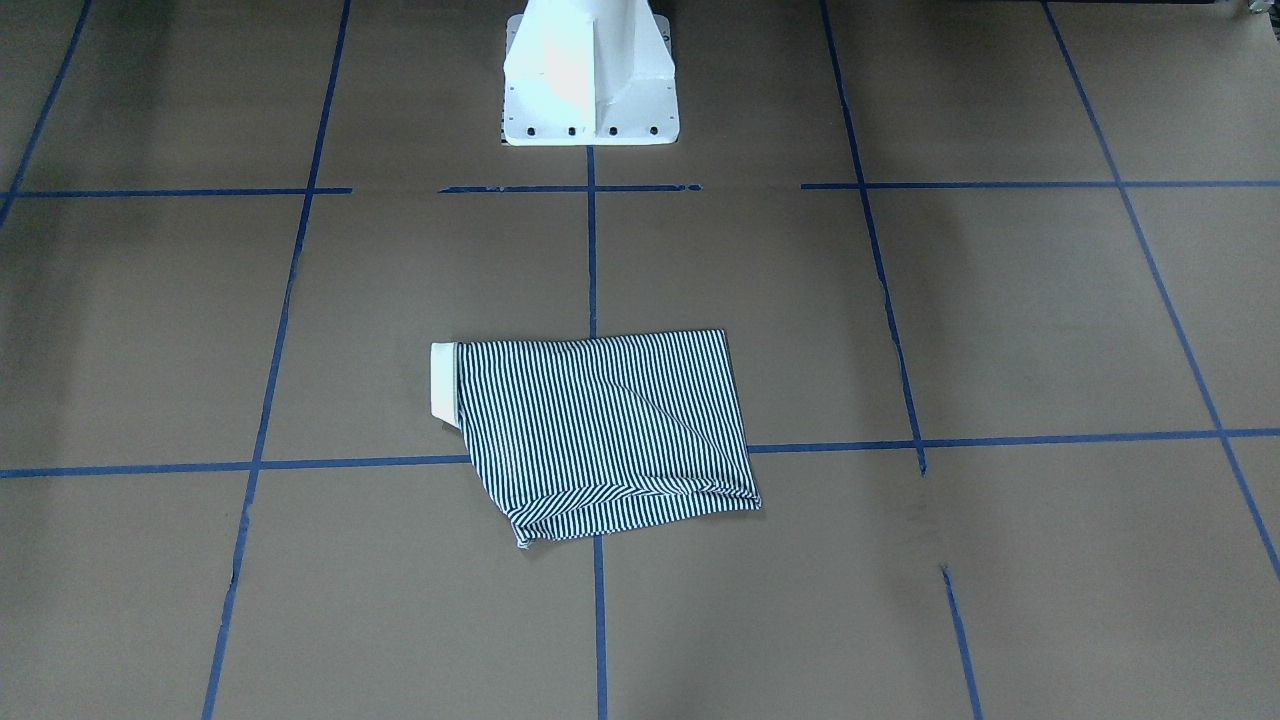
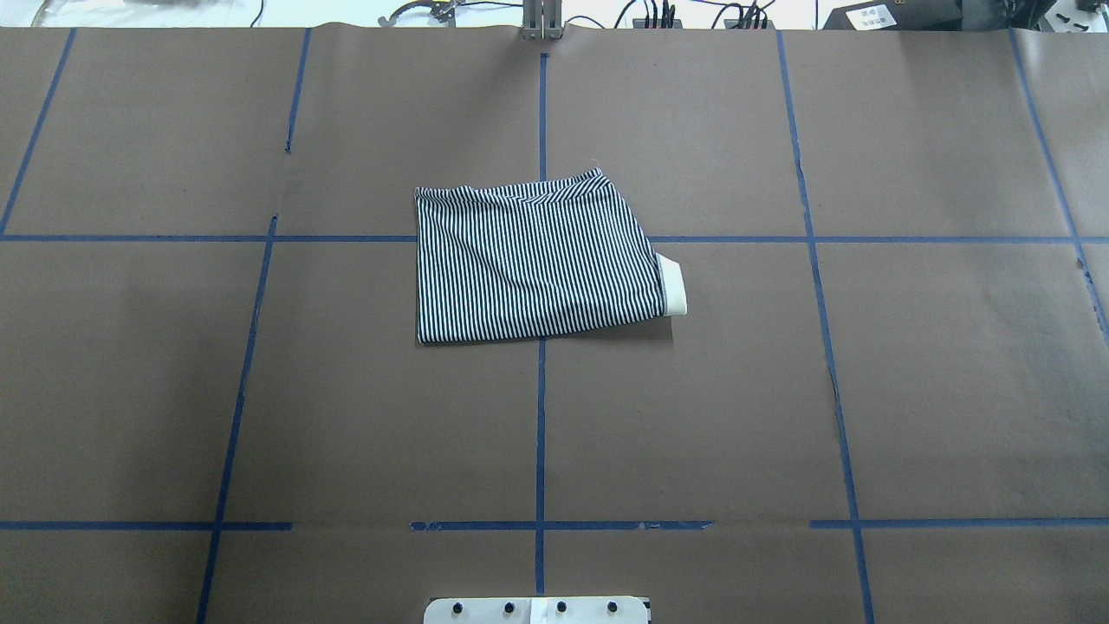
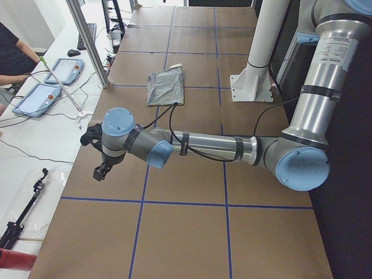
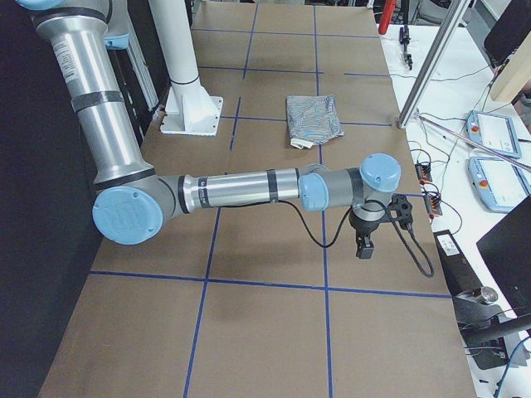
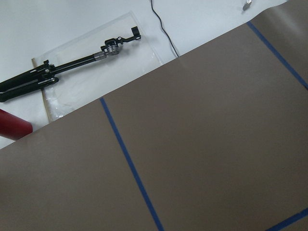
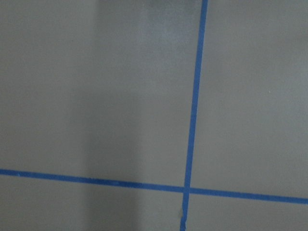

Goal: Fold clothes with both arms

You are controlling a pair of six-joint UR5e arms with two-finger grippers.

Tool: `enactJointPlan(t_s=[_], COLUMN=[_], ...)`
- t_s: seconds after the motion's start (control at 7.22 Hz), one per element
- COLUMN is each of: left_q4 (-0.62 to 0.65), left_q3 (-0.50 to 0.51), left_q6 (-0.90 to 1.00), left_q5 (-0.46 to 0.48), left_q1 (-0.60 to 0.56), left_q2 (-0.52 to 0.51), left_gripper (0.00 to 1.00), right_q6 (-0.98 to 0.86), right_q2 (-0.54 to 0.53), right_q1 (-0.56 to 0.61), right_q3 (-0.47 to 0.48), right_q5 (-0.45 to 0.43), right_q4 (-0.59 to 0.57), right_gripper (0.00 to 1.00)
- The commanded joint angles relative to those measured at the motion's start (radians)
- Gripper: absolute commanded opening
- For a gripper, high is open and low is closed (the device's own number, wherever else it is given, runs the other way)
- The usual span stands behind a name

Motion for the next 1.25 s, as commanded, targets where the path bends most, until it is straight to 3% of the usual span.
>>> enactJointPlan(t_s=[0.0, 0.28, 0.42, 0.55, 0.97, 1.11], left_q4=[0.245, 0.483, 0.492, 0.496, 0.487, 0.492], left_q3=[-0.059, -0.174, -0.243, -0.259, -0.266, -0.244], left_q6=[0.004, 0.002, 0.002, 0.002, 0.012, 0.004], left_q5=[-0.042, -0.03, 0.043, 0.127, 0.128, 0.134], left_q1=[-0.013, -0.012, 0.011, 0.035, 0.066, 0.15], left_q2=[0.029, 0.034, 0.116, 0.125, 0.221, 0.214], left_gripper=[1.0, 1.0, 1.0, 1.0, 1.0, 1.0], right_q6=[-0.051, -0.045, -0.045, -0.042, -0.038, -0.038], right_q2=[-0.113, -0.139, -0.139, -0.145, -0.165, -0.165], right_q1=[0.016, 0.015, 0.015, 0.015, 0.013, 0.013], right_q3=[0.098, 0.118, 0.118, 0.115, 0.115, 0.118], right_q5=[0.001, 0.002, 0.004, 0.007, 0.048, 0.048], right_q4=[-0.055, -0.054, -0.057, -0.054, -0.045, -0.043], right_gripper=[1.0, 1.0, 1.0, 1.0, 1.0, 1.0])
